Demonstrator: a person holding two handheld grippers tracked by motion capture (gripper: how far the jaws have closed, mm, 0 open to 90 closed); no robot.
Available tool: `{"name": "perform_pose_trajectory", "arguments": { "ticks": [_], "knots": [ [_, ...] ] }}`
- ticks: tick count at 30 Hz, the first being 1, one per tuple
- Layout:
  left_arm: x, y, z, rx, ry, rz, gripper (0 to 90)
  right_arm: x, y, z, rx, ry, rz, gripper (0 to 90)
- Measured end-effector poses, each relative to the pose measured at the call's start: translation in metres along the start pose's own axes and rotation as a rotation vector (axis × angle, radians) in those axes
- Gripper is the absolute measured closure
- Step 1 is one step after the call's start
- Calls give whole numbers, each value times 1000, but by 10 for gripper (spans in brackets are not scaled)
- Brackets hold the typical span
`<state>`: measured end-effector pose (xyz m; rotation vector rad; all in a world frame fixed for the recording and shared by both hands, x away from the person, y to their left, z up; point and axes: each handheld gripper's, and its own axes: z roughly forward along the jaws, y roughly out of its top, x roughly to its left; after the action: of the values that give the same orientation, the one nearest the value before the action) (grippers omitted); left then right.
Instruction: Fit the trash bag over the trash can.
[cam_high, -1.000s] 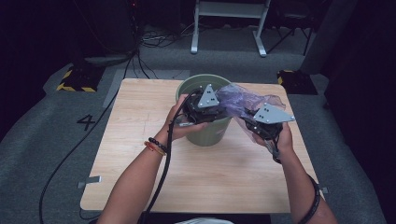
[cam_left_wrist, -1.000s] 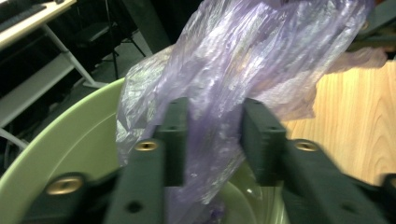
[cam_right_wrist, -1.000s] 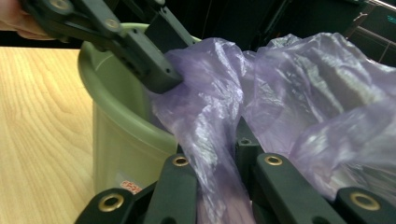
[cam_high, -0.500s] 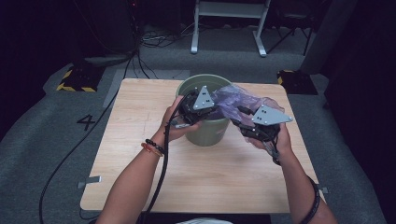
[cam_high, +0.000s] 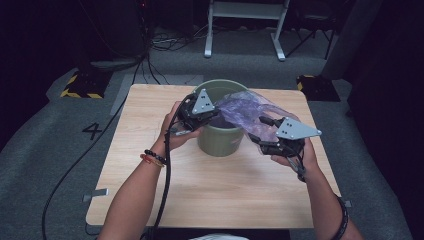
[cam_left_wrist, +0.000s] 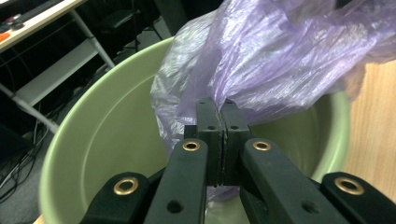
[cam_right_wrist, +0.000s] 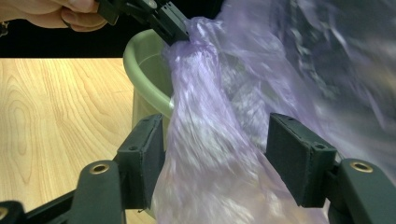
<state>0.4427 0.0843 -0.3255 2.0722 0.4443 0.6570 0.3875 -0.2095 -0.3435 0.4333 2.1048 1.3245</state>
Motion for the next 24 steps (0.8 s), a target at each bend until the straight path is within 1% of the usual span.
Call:
{"name": "perform_pose_trajectory", "arguments": {
  "ticks": [6, 10, 12, 14, 16, 17, 18, 19, 20, 21, 22, 23, 24],
  "knots": [
    [11, -12, -5, 4, 20, -33, 892, -1, -9, -1, 18, -17, 7, 388],
    [14, -17, -7, 1, 21, -50, 891, -2, -13, -2, 21, -15, 17, 437],
    [16, -20, -7, 2, 18, -57, 890, -2, -14, -3, 21, -6, 17, 475],
    [17, -21, -8, 2, 17, -61, 889, -1, -14, -2, 28, -13, 13, 536],
    [17, -22, -8, -6, 14, -71, 883, -1, -14, -1, 26, 9, 12, 640],
    [18, -22, -8, -6, 14, -70, 876, -1, -14, 0, 26, 9, 9, 684],
    [17, -22, -9, -5, 19, -70, 842, -1, -13, 1, 29, 15, 4, 756],
    [17, -22, -9, -5, 21, -73, 815, 0, -13, 2, 29, 21, 1, 785],
    [17, -22, -9, -6, 15, -75, 789, 0, -12, 2, 28, 27, -3, 818],
    [17, -22, -9, -5, 14, -74, 728, 0, -12, 3, 31, 27, -7, 846],
    [15, -21, -9, -1, 21, -76, 657, 1, -11, 4, 36, 31, -10, 855],
    [12, -20, -9, 9, 17, -68, 596, 1, -10, 4, 40, 33, -16, 862],
    [10, -19, -10, 6, 10, -64, 537, 1, -9, 5, 43, 27, -18, 877]
  ]
}}
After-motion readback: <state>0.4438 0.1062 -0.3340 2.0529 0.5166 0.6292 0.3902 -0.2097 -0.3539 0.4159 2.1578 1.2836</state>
